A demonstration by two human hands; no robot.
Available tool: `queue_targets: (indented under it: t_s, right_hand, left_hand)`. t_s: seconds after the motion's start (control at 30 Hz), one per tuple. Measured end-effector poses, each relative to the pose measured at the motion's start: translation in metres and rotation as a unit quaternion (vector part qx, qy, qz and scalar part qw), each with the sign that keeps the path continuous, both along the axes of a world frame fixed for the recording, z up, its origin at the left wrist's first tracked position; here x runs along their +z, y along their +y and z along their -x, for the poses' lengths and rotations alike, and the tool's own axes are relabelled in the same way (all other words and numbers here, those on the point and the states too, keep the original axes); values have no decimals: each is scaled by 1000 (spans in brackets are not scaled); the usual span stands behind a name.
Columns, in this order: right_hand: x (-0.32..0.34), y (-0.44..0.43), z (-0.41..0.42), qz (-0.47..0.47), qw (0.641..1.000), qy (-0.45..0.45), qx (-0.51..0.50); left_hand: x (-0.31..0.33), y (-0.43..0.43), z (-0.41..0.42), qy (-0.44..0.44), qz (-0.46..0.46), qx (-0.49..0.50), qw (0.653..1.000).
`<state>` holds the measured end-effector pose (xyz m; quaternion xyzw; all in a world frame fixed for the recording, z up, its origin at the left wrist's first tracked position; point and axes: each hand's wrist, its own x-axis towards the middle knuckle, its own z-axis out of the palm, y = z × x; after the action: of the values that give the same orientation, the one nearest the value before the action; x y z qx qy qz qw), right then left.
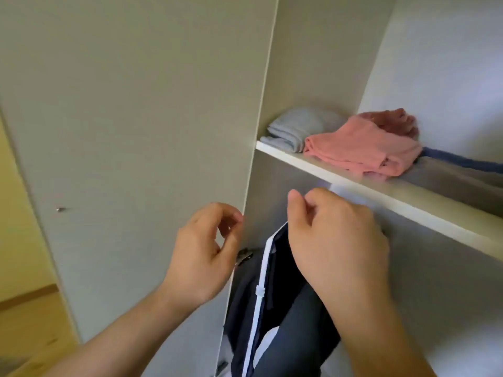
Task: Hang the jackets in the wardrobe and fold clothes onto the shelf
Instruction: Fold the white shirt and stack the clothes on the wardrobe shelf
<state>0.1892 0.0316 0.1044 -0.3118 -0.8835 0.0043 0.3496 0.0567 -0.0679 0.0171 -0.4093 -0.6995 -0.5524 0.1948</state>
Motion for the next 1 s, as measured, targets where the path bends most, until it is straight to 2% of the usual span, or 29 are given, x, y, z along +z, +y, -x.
queue_targets:
  t_s: [0.1,0.2,0.33,0.43,0.57,0.7,0.93,1.0]
  right_hand:
    - [-31,-50,13,97,985,-66,127]
    - [-76,-100,38,151,940,-170,256]
    - [-143,-179,60,178,855,-274,402]
    - [-182,-245,68,168,798,-337,470]
    - [-228,-337,84,131,729,-421,523]
    - [-274,-423,98,104,672,-484,551]
    - [-401,-555,127,102,575,-619,526]
    - [-439,-584,133,95,550,-650,516]
  left_hand:
    - [-41,-74,-11,-92,33,80,992]
    - [-85,-149,-25,-177,43,185,966]
    - [-141,-247,-54,-272,34,327,905]
    - [-173,-309,-81,-331,34,411,849]
    - [-215,-390,-111,-403,20,488,774]
    - [-280,-480,-125,-501,14,533,682]
    - [-441,-624,-139,-695,54,502,512]
    - [-487,-660,-142,-743,33,476,469]
